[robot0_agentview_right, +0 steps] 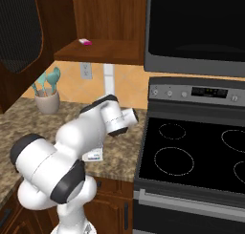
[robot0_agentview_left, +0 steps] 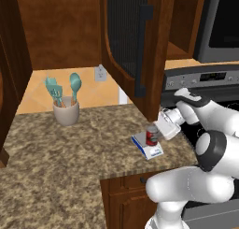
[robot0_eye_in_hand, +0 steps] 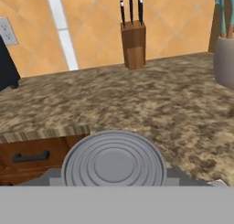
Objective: Pick the canned food and place it on the digital scale for weighing, and close the cabinet.
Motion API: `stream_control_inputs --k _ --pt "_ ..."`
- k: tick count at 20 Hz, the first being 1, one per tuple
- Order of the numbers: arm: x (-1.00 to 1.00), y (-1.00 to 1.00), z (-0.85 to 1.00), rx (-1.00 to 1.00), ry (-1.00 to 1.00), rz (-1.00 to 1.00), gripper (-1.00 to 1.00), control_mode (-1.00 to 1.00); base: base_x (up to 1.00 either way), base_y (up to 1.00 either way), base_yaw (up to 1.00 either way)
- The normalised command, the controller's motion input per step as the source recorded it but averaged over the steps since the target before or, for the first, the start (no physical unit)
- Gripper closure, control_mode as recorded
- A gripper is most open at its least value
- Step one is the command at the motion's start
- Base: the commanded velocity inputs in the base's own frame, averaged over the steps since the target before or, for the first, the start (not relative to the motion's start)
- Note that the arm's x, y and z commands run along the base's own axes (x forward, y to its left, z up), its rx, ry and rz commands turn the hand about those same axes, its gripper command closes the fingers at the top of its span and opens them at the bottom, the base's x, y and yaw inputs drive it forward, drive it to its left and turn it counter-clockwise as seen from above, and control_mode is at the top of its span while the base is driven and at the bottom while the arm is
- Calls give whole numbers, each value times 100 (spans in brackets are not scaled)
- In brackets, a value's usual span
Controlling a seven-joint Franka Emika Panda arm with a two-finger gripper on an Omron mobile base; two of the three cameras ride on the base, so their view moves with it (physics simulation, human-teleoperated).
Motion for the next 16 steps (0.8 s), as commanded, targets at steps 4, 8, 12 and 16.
stream_control_inputs --k 4,8,12,16 --pt "24 0 -10 0 -1 0 100 -100 0 0 0" --pt "28 0 -1 0 0 0 100 -100 0 0 0" --pt "39 4 -3 0 0 0 100 -100 0 0 0" --pt "21 1 -15 0 0 0 100 -100 0 0 0"
